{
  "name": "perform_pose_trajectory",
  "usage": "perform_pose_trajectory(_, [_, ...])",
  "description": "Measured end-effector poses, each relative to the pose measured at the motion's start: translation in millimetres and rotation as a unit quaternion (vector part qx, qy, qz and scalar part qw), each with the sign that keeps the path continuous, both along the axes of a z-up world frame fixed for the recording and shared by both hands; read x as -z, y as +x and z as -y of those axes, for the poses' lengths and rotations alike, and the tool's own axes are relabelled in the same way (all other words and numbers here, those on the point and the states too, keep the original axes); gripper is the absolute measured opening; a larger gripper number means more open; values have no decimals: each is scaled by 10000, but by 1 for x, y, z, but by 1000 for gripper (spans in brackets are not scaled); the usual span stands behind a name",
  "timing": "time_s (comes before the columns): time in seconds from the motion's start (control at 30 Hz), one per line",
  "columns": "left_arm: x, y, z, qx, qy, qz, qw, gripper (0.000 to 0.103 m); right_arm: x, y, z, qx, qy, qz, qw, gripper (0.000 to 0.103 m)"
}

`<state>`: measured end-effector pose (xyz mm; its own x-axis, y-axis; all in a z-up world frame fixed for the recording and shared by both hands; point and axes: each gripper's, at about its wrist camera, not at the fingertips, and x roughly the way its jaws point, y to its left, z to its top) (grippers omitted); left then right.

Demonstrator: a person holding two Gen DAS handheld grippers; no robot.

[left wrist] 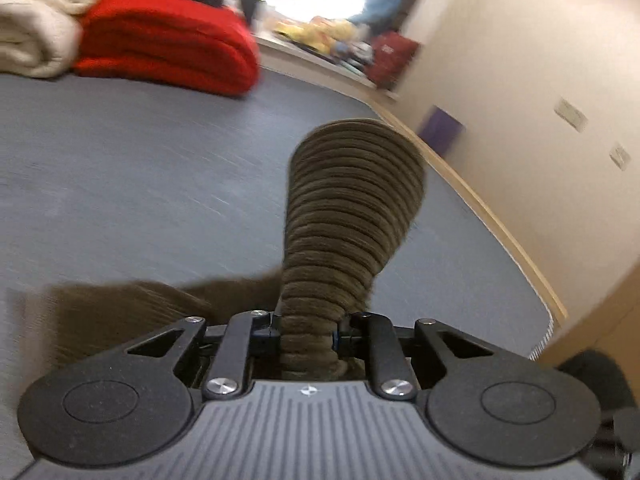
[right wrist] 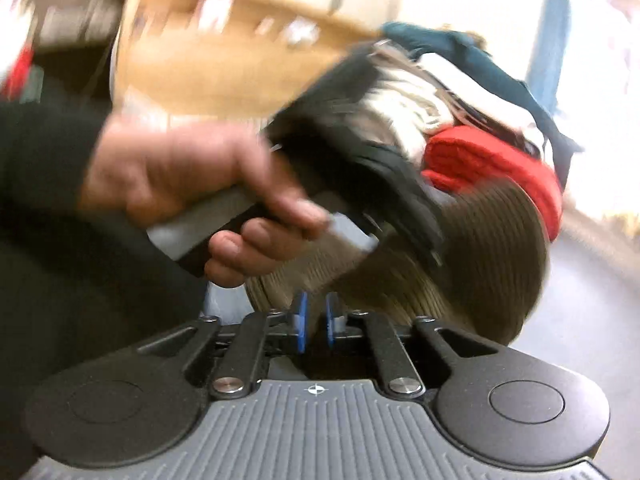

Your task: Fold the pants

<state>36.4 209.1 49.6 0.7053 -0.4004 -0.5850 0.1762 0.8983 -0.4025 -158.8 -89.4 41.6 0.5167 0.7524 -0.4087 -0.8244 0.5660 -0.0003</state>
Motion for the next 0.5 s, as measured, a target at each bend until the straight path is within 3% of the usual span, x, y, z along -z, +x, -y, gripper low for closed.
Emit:
perform_pose_trajectory(0.03, [-4,3,-23,-115,13,-67,9999,27,-4,10,6,85,349,-287,9989,50])
perform_pose_trajectory(0.07, [-5,7,-47,-243,52,-223,9994,40,-9,20,14,218,667,-548,9960,62])
perform_pose_trajectory(0.1, [-1,12,-74,-443,66,-488,9978,59,-11,33,20,432,925,-828,9913,65])
perform_pose_trajectory(0.17, [12,17,-124,-1179,90,-955,9884,86,-6,61,30,843,1185,-1436,9789,74])
perform_pose_trajectory(0.2, [22,17,-151,-1532,-99,-1113,9819,87,-1,71,33,1033,1240,-1693,9723,75])
perform_pose_trajectory(0.3, [54,17,-196,-1963,-1175,-1559,9609,92,21,110,32,1743,1188,-2492,9452,76])
perform_pose_trajectory(0.47, [110,23,-185,-1973,-1635,-1947,9468,94,59,159,11,1982,1487,-3636,8980,76])
perform_pose_trajectory(0.5, [125,24,-180,-2016,-1897,-2143,9367,94,66,168,4,1965,1494,-3814,8909,76])
